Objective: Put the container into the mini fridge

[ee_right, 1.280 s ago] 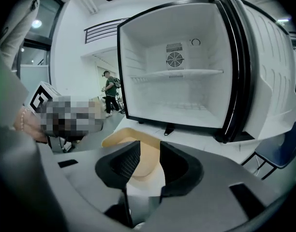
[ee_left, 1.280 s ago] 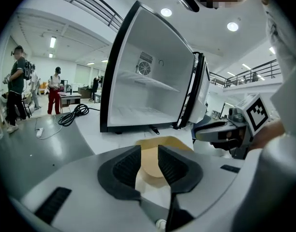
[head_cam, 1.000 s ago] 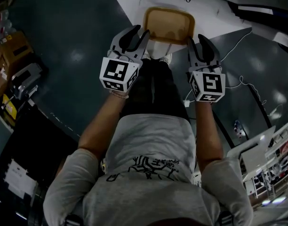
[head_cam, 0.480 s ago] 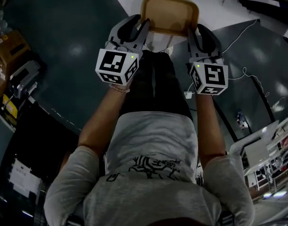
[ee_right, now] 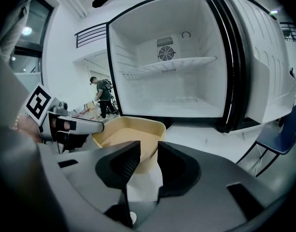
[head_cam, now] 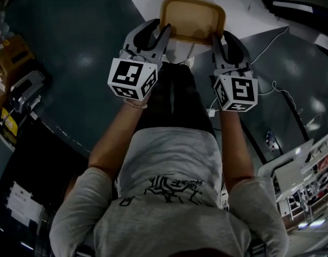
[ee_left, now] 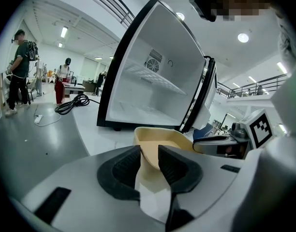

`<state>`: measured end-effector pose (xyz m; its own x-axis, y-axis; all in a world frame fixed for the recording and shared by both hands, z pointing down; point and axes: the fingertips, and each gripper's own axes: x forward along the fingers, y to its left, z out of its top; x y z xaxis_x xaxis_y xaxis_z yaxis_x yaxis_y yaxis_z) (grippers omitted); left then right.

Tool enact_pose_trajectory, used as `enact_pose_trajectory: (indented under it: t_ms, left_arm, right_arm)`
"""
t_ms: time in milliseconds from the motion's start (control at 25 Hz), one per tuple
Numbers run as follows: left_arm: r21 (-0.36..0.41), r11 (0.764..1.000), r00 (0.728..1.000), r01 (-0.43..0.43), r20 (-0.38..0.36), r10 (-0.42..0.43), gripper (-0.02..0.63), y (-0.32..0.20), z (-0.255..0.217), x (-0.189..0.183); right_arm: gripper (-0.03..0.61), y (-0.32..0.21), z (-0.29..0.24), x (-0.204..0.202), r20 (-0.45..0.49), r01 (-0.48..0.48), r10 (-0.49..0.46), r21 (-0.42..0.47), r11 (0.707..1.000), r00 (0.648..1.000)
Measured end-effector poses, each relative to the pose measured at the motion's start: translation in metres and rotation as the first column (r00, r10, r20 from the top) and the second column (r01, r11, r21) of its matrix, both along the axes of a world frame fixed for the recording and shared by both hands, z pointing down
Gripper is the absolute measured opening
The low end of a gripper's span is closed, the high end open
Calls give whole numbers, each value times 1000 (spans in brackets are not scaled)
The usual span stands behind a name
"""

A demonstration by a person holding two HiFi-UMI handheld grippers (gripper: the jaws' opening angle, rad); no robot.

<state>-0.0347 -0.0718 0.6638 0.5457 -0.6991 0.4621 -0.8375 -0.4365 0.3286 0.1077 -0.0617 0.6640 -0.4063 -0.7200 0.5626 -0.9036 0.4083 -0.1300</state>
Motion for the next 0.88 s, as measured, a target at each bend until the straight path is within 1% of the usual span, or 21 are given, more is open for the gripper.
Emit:
enact_pose_trajectory:
  t_ms: [440, 880]
  left_arm:
    - [42, 999, 999, 30, -34, -29, 115, -11, -48, -4]
    - [114, 993, 999, 35, -25, -33, 115, -17, -107, -5]
  right_arm:
    - [120, -12, -51, -4, 33, -5, 3, 54, 999, 999]
    - [119, -19, -108, -4, 70, -22, 15, 100, 995, 997]
